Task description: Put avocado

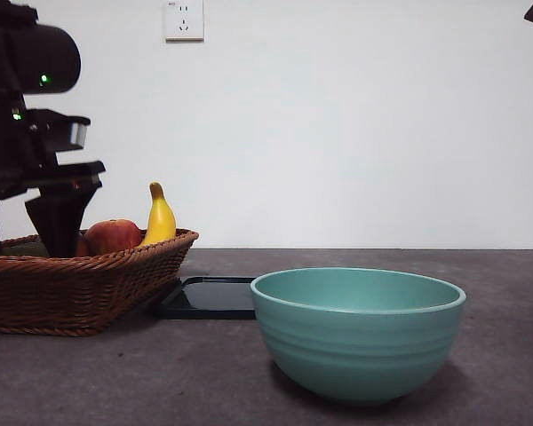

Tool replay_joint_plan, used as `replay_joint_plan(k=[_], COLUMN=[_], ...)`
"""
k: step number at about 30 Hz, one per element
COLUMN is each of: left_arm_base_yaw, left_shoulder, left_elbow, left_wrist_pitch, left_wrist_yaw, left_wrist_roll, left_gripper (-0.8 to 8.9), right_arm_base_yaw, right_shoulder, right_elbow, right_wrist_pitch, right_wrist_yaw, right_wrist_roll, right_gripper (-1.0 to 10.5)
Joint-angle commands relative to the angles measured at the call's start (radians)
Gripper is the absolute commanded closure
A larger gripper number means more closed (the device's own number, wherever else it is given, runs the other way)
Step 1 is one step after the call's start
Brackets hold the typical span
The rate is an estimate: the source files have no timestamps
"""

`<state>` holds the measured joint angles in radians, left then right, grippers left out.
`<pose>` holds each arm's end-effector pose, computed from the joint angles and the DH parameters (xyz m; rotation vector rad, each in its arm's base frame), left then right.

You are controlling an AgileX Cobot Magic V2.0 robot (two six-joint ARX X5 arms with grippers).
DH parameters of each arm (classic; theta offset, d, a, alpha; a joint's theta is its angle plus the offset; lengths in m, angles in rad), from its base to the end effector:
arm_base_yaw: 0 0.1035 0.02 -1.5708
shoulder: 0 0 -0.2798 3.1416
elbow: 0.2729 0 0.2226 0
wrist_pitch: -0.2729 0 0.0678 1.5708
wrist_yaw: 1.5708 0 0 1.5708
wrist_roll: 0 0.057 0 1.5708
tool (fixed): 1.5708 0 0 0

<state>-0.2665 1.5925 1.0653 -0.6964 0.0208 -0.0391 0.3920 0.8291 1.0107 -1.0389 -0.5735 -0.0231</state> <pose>0.2736 -0.0759 0.2099 0.1165 1.2222 -0.2265 0.0868 0.0693 0.3201 0.0607 0.8754 0.9138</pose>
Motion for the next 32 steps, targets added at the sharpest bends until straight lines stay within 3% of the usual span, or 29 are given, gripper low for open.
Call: replay_joint_plan(k=[1, 10, 15, 23, 28, 32], left_arm_base_yaw=[-0.005, -0.005, -0.005, -0.044, -0.138, -0.249], left_shoulder=[0.023, 0.024, -0.009, -0.209, -0.334, -0.364], left_elbow=[0.023, 0.023, 0.024, 0.046, 0.047, 0.047], left_wrist_pitch=[0.016, 0.01, 0.011, -0.007, -0.034, -0.02], left_wrist_yaw=[-0.006, -0.006, 0.007, 0.092, 0.184, 0.202], left_wrist_roll=[0.001, 0.002, 0.0, 0.0, -0.01, -0.034], left_gripper=[4.42, 6.3, 6.31, 6.31, 6.31, 6.31], right_arm_base_yaw=[0.005, 0.005, 0.005, 0.005, 0.005, 0.005], right_shoulder=[0.006, 0.006, 0.006, 0.006, 0.006, 0.006], right_elbow=[0.019, 0.019, 0.019, 0.019, 0.019, 0.019], right_wrist_pitch=[0.006, 0.008, 0.01, 0.01, 0.011, 0.011], right_wrist_yaw=[-0.002, -0.002, -0.002, 0.007, 0.032, 0.032], right_wrist_roll=[-0.003, -0.003, -0.003, -0.003, -0.003, -0.003], right_gripper=[5.6, 5.6, 5.6, 5.6, 5.6, 5.6])
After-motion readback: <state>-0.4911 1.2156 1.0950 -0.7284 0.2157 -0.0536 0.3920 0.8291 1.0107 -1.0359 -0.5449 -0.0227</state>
